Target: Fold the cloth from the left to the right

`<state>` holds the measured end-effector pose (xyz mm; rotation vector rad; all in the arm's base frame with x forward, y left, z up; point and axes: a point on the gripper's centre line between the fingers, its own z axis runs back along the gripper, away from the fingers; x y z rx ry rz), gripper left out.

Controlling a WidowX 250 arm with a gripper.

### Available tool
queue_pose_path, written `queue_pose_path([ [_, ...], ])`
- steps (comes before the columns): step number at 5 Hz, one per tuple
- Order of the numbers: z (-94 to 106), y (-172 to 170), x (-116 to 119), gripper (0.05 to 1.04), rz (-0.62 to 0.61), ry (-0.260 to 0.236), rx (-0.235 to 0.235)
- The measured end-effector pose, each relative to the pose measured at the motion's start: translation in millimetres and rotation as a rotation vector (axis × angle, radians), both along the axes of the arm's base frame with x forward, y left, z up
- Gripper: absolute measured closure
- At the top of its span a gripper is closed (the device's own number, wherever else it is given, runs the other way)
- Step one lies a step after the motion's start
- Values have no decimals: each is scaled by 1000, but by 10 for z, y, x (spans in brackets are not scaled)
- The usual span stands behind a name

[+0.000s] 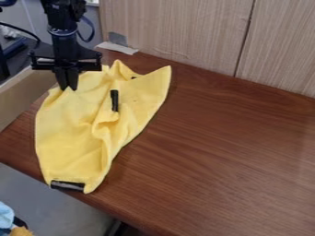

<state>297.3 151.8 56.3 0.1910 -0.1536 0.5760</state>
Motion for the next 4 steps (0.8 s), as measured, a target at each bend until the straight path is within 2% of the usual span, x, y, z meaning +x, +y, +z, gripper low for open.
queue_pose_path([
  [1, 19, -340, -54, 1029, -118, -13, -12],
  [3, -124, -900, -3, 1029, -348, -12, -23],
  [4, -285, -1151, -2, 1029, -437, 14, -31],
])
